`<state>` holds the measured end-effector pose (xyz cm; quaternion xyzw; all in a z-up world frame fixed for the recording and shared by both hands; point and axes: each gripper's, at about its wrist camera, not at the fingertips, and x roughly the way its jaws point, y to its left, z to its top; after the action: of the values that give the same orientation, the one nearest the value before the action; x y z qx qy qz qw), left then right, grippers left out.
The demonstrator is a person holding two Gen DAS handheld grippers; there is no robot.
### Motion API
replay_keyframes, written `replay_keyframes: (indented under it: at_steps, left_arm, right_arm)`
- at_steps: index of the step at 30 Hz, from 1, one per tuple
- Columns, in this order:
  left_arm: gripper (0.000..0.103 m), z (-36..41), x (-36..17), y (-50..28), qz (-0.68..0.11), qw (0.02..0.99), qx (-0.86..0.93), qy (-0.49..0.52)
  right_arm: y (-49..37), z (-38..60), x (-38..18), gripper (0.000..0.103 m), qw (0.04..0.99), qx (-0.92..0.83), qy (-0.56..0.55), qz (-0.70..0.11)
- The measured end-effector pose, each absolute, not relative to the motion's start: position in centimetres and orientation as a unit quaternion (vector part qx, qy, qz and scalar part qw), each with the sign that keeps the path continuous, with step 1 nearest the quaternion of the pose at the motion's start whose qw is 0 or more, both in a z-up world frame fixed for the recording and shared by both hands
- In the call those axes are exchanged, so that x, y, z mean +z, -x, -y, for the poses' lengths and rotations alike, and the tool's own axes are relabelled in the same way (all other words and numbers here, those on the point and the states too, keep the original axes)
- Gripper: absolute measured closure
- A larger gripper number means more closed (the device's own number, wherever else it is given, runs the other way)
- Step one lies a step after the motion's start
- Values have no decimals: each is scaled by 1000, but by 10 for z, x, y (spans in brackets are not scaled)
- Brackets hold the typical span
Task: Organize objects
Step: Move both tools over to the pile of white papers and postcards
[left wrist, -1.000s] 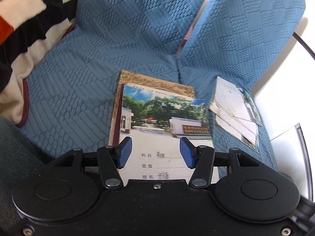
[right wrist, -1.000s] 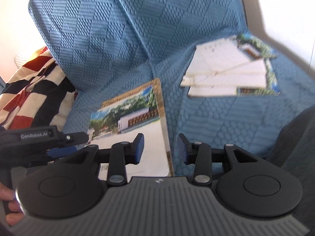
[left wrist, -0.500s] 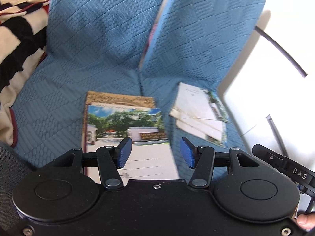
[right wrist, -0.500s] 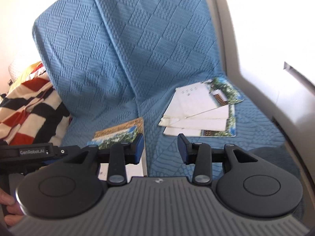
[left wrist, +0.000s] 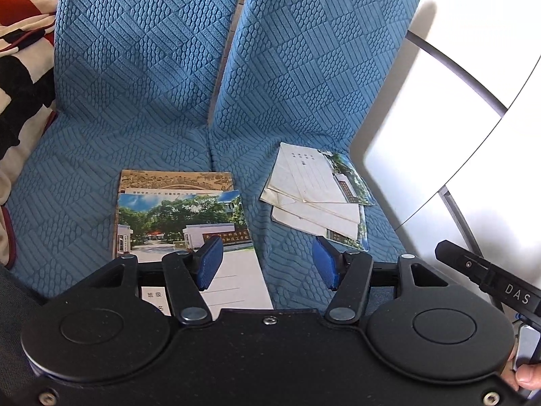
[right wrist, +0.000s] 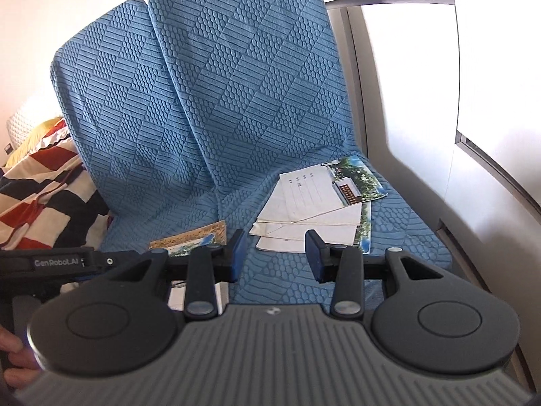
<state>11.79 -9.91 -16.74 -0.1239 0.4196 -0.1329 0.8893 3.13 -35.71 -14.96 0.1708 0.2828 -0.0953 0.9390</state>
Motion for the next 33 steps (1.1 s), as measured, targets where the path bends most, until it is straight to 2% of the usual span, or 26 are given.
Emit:
replay_keyframes:
  at_steps: [22, 24, 33]
  left_arm:
    - [46, 152, -163, -137, -422, 889, -150, 100]
    - [46, 158, -165, -142, -426, 887, -150, 98]
    - [45, 181, -165, -161, -427, 885, -159, 92]
  right_arm:
    - [-20, 400, -166, 61, 937, -134, -177, -270]
    - [-20, 404, -167, 54, 936, -138, -181, -268]
    - [-29, 422, -179, 54, 933, -149, -196, -260]
